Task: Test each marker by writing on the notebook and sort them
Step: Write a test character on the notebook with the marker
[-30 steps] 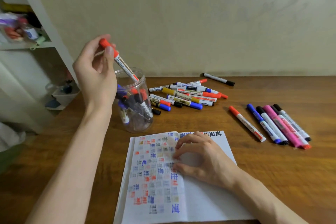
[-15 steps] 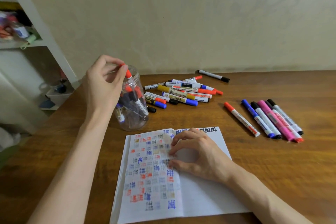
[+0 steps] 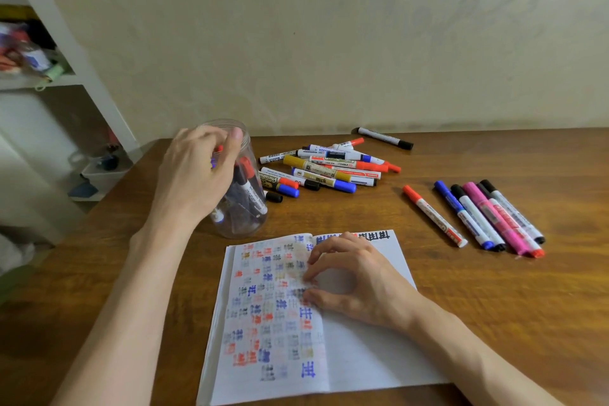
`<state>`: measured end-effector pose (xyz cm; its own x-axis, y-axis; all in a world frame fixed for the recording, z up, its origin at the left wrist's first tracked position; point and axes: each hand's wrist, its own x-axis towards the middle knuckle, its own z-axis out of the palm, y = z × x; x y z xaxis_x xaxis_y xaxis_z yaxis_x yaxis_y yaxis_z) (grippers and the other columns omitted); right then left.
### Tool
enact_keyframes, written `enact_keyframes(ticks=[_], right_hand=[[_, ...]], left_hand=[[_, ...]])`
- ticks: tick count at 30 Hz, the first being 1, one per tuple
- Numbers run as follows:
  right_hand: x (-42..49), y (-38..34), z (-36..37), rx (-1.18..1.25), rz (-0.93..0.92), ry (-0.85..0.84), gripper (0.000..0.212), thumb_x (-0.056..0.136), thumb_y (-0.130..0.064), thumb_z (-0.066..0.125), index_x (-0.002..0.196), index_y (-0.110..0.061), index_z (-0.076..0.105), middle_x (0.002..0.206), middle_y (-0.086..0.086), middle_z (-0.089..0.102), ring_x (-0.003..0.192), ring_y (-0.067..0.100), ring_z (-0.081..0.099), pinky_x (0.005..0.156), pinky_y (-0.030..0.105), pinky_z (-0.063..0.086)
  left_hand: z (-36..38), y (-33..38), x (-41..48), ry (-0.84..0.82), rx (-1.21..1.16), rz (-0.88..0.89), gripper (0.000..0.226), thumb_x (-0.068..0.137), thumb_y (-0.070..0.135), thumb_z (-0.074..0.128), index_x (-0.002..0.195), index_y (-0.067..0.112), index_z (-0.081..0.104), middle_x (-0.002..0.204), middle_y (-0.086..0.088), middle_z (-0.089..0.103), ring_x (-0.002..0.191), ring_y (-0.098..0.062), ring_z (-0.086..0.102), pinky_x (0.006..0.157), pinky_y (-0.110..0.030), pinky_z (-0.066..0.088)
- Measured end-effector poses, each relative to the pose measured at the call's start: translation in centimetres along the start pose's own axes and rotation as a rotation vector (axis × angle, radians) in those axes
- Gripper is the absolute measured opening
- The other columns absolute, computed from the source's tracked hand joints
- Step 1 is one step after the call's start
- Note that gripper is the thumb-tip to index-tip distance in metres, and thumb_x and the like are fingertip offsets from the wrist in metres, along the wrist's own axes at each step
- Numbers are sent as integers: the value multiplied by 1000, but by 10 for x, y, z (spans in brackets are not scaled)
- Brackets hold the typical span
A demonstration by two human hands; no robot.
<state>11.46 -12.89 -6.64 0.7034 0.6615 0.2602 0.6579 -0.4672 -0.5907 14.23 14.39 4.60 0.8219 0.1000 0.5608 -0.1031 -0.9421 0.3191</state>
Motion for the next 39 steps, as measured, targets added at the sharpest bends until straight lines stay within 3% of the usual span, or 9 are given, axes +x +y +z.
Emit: enact_keyframes(ticks=[2,6,10,13,19,22,27,34,39], right_hand=[[0,0,-1,0,-2,3,31,89,-60,75,109,-36,79,122,-24,63,117,-3,51,103,22,41],[-1,-1,-2,4,1,3,32,89,-60,75,109,-35,80,121,-22,64,116,-2,53,101,22,41],[-1,-1,-2,26,1,29,32,88,-58,77,107,-32,81,120,-19,66,114,-1,56,101,24,43],[-3,-1,-6,59,36,50,31,88,-56,78,107,-32,80,118,-20,67,114,2,57,99,28,46],[-2,3,-14,79,73,132,26,95,-52,71,106,-29,80,114,-15,68,108,3,59,95,32,49],[-2,4,-14,62,86,169,24,97,-49,71,105,-28,80,111,-16,68,105,3,59,92,30,49],[-3,6,-17,43,107,205,23,97,-48,70,103,-29,81,108,-16,69,104,2,59,90,15,40],[-2,13,-14,79,112,267,21,97,-45,71,97,-27,80,101,-14,69,98,7,62,88,37,52],[-2,15,-20,75,141,329,30,99,-51,64,97,-26,81,98,-14,69,94,7,63,82,36,53]], left_hand=[[7,3,-6,169,-46,45,43,108,44,42,117,10,68,123,-7,64,119,-23,54,101,-42,45],[28,36,-39,546,-154,197,18,100,5,56,111,1,69,113,-15,64,109,-26,59,93,-32,48],[66,60,-56,184,-220,256,20,98,2,58,113,9,68,105,-3,69,95,-13,66,78,-28,57],[95,63,-50,-116,-114,107,37,99,12,61,136,20,59,132,0,65,119,-13,63,98,-29,55],[125,66,-34,-526,177,-128,72,106,33,50,164,20,10,170,-15,9,156,-38,14,121,-51,30],[136,69,-26,-576,229,-240,74,109,38,41,164,20,-5,170,-19,-8,156,-46,-1,124,-58,16],[143,76,-24,-571,247,-350,77,107,30,44,164,16,-6,168,-27,-6,154,-50,2,124,-58,18],[133,94,-32,-620,244,-271,77,99,20,59,161,5,16,168,-27,11,156,-41,14,118,-48,35],[120,101,-34,-528,120,-166,73,98,13,63,161,15,27,154,-16,47,138,-30,50,106,-43,50]])
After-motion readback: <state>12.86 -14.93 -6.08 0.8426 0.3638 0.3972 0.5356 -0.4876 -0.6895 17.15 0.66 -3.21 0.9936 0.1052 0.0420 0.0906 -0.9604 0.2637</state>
